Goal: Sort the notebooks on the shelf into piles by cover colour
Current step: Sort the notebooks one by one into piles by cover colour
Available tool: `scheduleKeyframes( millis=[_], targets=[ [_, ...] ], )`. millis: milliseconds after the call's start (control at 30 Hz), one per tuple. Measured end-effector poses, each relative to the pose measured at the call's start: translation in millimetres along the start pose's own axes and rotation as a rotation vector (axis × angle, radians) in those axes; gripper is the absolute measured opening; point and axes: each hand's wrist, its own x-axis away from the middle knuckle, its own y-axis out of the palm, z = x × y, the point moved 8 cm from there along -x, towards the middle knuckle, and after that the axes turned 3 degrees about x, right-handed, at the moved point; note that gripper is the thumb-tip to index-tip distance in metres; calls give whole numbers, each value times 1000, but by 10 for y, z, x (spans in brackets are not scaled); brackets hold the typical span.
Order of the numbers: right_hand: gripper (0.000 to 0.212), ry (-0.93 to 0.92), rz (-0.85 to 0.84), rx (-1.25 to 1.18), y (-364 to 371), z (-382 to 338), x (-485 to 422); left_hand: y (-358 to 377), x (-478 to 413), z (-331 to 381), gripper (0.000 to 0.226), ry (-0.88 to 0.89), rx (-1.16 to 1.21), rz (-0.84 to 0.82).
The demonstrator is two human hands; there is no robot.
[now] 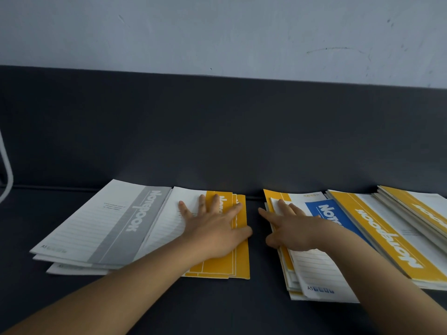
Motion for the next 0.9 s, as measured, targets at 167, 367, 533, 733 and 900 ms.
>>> scheduleKeyframes(
  millis=[167,367,533,733,900],
  targets=[
    [77,-10,0,-12,13,138,24,6,-21,38,67,-9,13,-9],
    [78,-32,9,-59,48,355,3,8,-25,116,65,-21,26,-13],
    [80,-2,19,-70,60,644,17,-6,-47,91,62,-51,32,-14],
    [86,-25,124,-159,-101,755,87,-31,-51,89,58,-55,47,22],
    [78,326,326,-292,-338,1460,250,-275,24,385,53,64,198,177]
  ],
)
